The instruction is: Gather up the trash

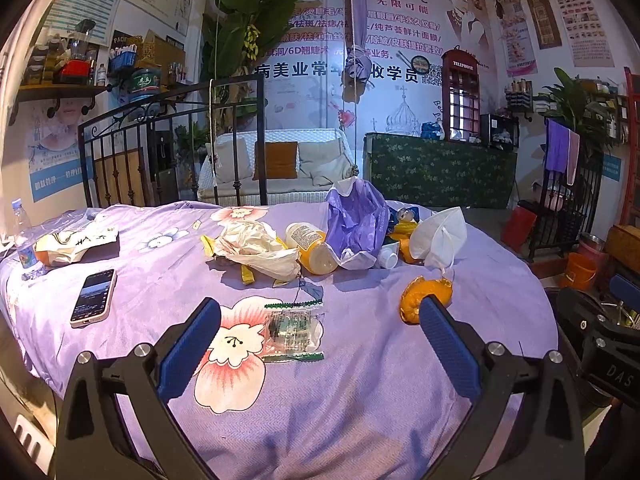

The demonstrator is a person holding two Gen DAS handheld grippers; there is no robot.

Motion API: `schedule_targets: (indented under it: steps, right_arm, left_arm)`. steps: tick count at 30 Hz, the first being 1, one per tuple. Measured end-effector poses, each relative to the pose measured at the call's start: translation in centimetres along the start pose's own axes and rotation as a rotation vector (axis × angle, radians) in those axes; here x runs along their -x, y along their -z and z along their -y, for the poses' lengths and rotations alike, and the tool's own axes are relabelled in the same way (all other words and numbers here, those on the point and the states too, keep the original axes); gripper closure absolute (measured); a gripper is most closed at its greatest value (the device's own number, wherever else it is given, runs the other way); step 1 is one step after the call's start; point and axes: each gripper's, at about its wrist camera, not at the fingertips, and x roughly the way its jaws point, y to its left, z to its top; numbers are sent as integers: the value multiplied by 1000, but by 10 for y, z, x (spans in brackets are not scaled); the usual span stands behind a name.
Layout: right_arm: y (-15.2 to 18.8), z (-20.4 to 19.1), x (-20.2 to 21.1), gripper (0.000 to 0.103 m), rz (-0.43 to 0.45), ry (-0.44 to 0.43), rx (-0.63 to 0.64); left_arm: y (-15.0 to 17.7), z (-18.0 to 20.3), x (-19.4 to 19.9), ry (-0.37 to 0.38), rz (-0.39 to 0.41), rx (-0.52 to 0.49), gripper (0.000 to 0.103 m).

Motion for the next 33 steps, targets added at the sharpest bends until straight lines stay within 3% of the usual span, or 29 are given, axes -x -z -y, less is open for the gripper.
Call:
schedule_targets:
  steps: [33]
  right_arm:
    - [0, 2, 2, 4, 0, 5, -2]
  left_arm:
    - [4, 3, -1, 0, -11, 0, 5]
